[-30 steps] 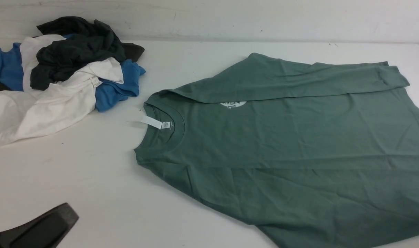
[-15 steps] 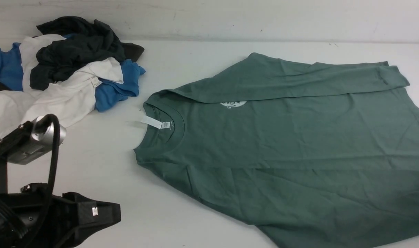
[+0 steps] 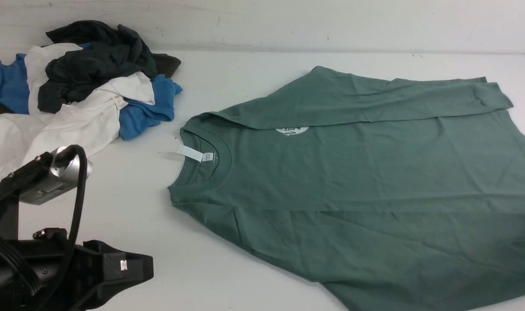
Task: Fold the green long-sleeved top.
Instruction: Hold the cuff closest to the cuff with your right arm, then drag the cuff with your right arm and place it in the center of the right edge of the fabric, then hold the cuff with your right arm as far away from the cuff, then drag and drop the cuff with your right arm onto the cuff closest to your right arm
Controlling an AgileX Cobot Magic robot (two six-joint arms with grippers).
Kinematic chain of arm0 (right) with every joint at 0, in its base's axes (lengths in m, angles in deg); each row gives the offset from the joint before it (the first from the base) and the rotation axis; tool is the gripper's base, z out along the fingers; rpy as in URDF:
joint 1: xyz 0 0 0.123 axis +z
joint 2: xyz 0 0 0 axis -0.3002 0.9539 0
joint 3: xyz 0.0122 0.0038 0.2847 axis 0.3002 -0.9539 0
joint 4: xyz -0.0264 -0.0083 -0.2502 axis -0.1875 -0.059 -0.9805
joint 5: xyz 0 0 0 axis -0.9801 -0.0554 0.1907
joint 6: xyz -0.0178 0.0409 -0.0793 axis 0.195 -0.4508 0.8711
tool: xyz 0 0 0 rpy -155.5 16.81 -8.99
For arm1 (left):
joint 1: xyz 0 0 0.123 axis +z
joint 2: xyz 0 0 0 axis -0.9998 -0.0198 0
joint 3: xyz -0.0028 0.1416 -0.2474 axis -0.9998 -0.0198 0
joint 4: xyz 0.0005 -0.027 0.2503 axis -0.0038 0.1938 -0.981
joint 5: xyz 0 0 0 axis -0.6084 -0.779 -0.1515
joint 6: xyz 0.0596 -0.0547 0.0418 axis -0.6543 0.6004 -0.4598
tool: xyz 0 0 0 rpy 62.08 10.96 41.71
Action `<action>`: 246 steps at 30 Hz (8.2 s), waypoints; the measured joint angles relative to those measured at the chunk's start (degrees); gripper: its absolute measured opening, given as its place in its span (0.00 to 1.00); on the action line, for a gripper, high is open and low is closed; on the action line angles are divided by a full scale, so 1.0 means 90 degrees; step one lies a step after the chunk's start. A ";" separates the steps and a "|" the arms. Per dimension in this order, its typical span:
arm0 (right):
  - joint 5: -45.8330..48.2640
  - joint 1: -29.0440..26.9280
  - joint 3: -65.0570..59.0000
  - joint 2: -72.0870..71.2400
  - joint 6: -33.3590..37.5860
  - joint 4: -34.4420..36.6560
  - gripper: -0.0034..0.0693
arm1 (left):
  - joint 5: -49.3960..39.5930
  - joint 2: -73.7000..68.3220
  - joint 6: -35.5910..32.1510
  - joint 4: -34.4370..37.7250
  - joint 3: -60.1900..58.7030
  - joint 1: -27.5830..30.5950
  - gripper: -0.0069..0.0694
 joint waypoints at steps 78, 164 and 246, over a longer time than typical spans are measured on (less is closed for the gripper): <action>-0.2930 0.1597 0.6523 0.4247 -0.0614 0.1062 0.70 | 0.0497 0.0000 -0.0024 0.0521 0.0000 0.0000 0.09; -0.0692 0.0870 0.3771 0.2159 -0.1280 -0.0665 0.11 | 0.0990 0.0000 -0.0290 0.0177 0.0000 0.0000 0.09; 0.1540 0.1005 0.5570 0.0010 -0.1387 -0.0849 0.05 | -0.0086 -0.0115 0.0263 -0.0318 0.1081 0.0000 0.09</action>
